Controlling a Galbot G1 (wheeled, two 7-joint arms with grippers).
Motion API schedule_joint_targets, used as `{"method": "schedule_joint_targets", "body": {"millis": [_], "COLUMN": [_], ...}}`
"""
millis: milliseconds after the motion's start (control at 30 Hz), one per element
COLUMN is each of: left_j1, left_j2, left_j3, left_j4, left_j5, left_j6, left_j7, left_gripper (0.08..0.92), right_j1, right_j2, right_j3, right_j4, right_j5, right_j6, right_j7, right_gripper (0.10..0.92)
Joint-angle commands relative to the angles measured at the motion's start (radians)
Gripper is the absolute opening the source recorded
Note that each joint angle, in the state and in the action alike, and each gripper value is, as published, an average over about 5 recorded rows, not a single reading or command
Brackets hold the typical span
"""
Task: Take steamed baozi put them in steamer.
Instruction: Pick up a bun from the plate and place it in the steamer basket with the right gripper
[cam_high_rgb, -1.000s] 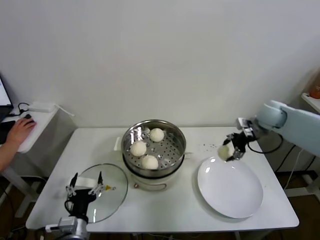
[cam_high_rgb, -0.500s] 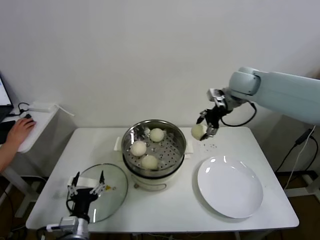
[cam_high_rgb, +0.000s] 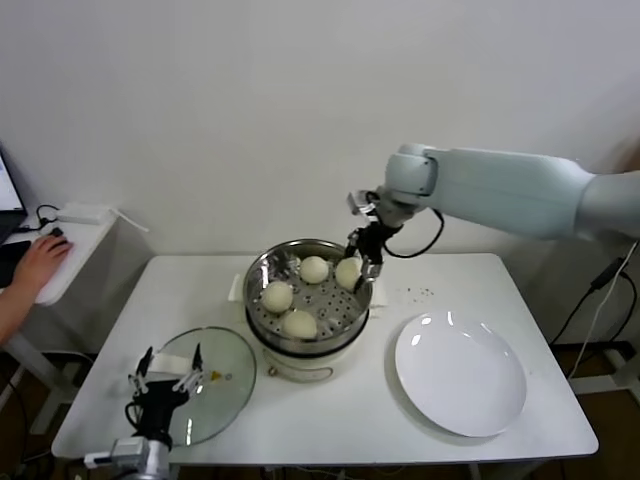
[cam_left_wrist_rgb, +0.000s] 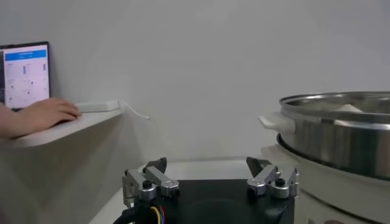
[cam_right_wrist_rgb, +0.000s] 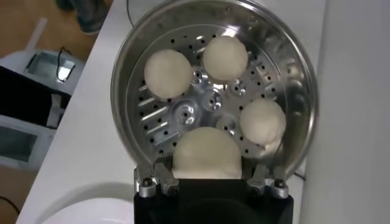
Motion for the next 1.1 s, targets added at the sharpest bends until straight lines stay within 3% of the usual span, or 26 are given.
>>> {"method": "schedule_joint_targets", "body": {"millis": [33, 1100], "left_j1": [0.005, 0.003], "left_j2": [0.002, 0.003], "left_j3": [-0.007, -0.006], "left_j4": [0.006, 0.019], "left_j5": [-0.008, -0.005], "left_j6": [-0.005, -0.006], "left_j7": [0.001, 0.001], "left_gripper": [0.823, 0.823], "right_j1": [-0.110, -0.212], "right_j2": [0.123, 0.113], "right_j3": [0.022, 0.069], "right_j4": [-0.107, -0.165], "right_j5": [-0.031, -0.025], "right_j6": [-0.004, -0.035], "right_j7": [0.010, 0.057], "right_gripper": [0.719, 0.721]}}
